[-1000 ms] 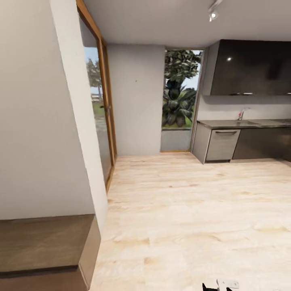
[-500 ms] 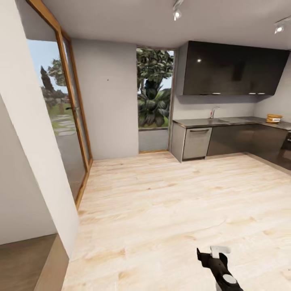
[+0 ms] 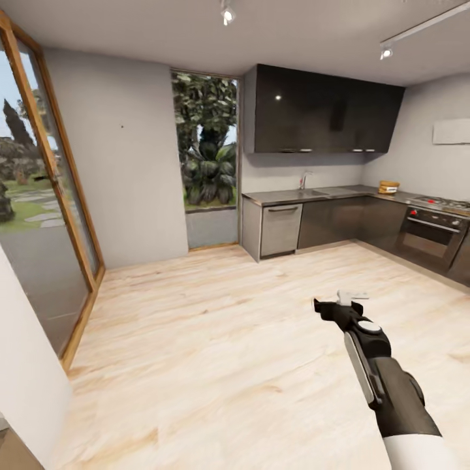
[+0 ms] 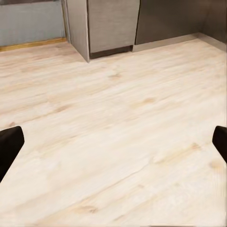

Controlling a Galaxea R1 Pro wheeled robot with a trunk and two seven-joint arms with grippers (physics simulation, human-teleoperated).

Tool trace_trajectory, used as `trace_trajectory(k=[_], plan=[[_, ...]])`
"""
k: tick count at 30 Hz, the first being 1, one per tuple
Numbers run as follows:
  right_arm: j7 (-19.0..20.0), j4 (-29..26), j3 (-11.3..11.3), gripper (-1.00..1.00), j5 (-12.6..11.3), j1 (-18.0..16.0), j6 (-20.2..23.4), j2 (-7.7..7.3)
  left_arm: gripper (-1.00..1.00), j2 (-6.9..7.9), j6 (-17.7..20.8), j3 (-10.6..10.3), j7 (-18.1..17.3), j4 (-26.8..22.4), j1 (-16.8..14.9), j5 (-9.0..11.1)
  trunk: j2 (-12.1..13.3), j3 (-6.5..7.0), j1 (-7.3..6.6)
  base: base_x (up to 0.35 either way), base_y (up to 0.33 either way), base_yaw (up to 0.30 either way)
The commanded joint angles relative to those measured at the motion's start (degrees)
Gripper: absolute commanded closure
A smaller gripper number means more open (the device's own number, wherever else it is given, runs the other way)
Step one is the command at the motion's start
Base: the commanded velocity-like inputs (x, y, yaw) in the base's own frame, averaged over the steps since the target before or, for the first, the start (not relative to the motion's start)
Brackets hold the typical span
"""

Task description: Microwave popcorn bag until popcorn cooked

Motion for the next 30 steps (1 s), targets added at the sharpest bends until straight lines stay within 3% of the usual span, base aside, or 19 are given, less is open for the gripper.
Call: trace_trajectory(k=[1,4,11,21,26,30], plan=[[-0.32,-1.18,1.25,-1.00,0.02,0.34,1.25,0.14,-1.00,0.00,-0.21,-0.03,0.05,0.05,-0.04,-0.04,-0.04,-0.07,0.03,0.243,-0.265,-0.289],[-0.51,-2.05,2.92,-1.00,0.09,0.74,2.02,0.16,-1.00,0.00,-0.21,-0.03,0.06,0.05,-0.05,-0.04,-0.04,-0.07,0.03,0.245,-0.264,-0.289],[-0.40,0.90,3.06,-1.00,0.09,1.34,2.02,-0.18,-1.00,-0.08,-0.21,-0.04,0.05,0.05,-0.04,0.12,-0.04,-0.07,0.03,0.258,-0.254,-0.290],[-0.47,-0.48,3.85,-1.00,-0.09,1.36,2.53,0.31,-1.00,-0.05,-0.21,-0.18,0.05,0.05,-0.04,-0.05,-0.04,-0.07,0.03,0.267,-0.245,-0.290],[-0.56,-1.20,4.18,-1.00,0.17,1.41,2.58,2.09,-1.00,0.00,-0.21,0.14,0.05,0.05,-0.09,0.04,-0.04,-0.11,0.03,0.270,-0.240,-0.290],[-0.59,-1.18,5.91,-1.00,0.76,1.46,2.61,2.34,-1.00,0.00,-0.21,0.20,0.05,0.05,-0.09,0.23,-0.04,-0.22,0.03,0.286,-0.214,-0.251]])
